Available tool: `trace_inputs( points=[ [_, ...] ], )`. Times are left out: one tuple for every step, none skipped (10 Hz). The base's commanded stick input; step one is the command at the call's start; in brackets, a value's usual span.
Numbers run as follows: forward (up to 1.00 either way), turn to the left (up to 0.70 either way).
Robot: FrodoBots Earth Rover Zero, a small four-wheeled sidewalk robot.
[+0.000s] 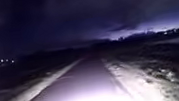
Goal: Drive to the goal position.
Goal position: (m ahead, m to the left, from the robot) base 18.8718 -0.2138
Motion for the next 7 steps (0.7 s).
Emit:
trace_inputs(
  points=[
    [0.85, 0.0],
    [0.85, 0.0],
    [0.85, 0.01],
    [0.85, 0.05],
    [0.85, 0.09],
    [0.85, 0.13],
    [0.85, 0.16]
  ],
)
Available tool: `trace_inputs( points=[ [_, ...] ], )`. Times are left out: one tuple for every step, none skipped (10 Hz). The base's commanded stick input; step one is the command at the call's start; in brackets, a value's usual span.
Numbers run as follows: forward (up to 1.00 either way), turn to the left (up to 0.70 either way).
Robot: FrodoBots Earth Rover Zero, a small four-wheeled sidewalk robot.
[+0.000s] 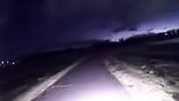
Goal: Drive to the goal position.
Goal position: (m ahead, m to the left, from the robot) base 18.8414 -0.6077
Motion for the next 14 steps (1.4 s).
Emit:
trace_inputs(
  points=[
    [0.85, 0.2],
    [0.85, 0.24],
    [0.85, 0.28],
    [0.85, 0.28],
    [0.85, 0.17],
    [0.85, 0.06],
    [0.85, 0.0],
    [0.85, 0.0],
    [0.85, 0.0],
    [0.85, 0.0],
    [0.85, 0.0],
    [0.85, 0.0],
    [0.85, 0.0],
    [0.85, 0.0]
  ],
)
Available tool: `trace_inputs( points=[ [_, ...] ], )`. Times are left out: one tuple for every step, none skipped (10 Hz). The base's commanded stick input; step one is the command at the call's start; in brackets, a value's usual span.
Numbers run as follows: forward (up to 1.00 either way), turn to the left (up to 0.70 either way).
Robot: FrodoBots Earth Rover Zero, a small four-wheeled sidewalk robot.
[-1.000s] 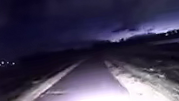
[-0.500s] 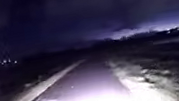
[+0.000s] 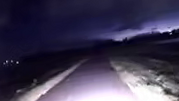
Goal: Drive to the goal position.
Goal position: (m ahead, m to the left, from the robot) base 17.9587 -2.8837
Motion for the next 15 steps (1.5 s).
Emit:
trace_inputs(
  points=[
    [0.85, 0.0],
    [0.85, 0.0],
    [0.85, 0.0],
    [0.85, 0.0],
    [0.85, 0.0],
    [0.85, 0.0],
    [0.85, 0.0],
    [0.85, 0.0],
    [0.85, 0.0],
    [0.85, 0.0],
    [0.85, 0.0],
    [0.85, 0.0],
    [0.85, 0.0],
    [0.85, 0.0],
    [0.85, 0.0]
  ],
)
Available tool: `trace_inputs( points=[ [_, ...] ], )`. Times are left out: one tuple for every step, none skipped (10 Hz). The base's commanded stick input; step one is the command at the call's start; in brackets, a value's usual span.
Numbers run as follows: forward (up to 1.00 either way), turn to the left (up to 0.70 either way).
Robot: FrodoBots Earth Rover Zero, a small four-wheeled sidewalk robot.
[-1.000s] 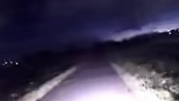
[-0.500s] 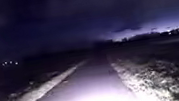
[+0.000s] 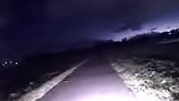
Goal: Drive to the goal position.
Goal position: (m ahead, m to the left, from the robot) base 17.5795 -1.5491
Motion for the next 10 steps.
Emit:
trace_inputs(
  points=[
    [0.85, 0.0],
    [0.85, 0.0],
    [0.85, 0.0],
    [0.85, 0.0],
    [0.85, 0.0],
    [0.85, 0.0],
    [0.85, 0.0],
    [0.85, 0.0],
    [0.85, 0.0],
    [0.85, 0.0]
  ],
)
